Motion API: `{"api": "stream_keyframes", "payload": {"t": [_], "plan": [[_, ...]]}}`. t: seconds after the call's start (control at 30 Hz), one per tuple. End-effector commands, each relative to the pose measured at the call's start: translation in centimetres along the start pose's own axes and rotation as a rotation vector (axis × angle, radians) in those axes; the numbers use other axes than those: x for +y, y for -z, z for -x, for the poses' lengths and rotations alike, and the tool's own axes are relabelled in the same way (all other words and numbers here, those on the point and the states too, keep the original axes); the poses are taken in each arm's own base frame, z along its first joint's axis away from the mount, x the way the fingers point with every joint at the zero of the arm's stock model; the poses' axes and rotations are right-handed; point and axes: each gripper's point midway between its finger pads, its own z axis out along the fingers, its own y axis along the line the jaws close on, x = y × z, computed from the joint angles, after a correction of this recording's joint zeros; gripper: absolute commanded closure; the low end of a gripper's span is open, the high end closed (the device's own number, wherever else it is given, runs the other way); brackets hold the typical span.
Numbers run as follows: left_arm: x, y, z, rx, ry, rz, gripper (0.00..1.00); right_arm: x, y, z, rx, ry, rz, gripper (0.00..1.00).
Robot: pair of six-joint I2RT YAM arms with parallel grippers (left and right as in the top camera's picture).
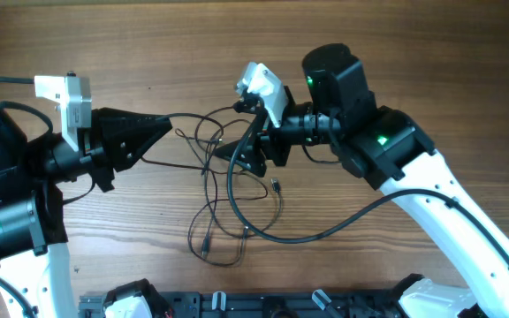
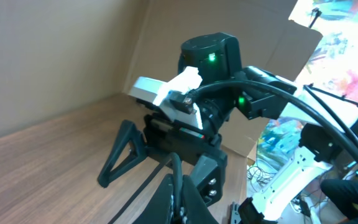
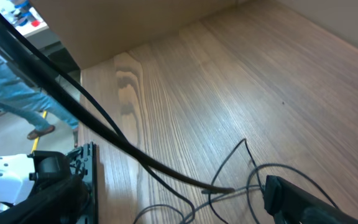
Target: Untangle cables
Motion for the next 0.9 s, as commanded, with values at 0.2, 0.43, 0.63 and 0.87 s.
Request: {"api": "stream_keyframes", "payload": {"t": [0.2,0.43,0.63,0.87], "plan": [[-0.7,-0.1,0.1,0.002,0.020,-0.041,0.94,-1.6,-4.5,-0.5,0.006,-0.103,0.039,0.96],[-0.6,-0.1,0.1,0.002,0.019,-0.038,0.94,-3.4,-4.4,-3.0,0.099,-0.166,-0.082,0.81],[-0.6,-0.1,0.1,0.002,0.018,-0.038,0.93,-0.7,-5.0,-5.7,0.216,-0.085,-0.006,0.05],[-0.7,-0.1,0.6,0.002,-0.020,-0.038,0.96,1.3,-5.9,-5.8,0.228,0.029,0.045,0.00]]}}
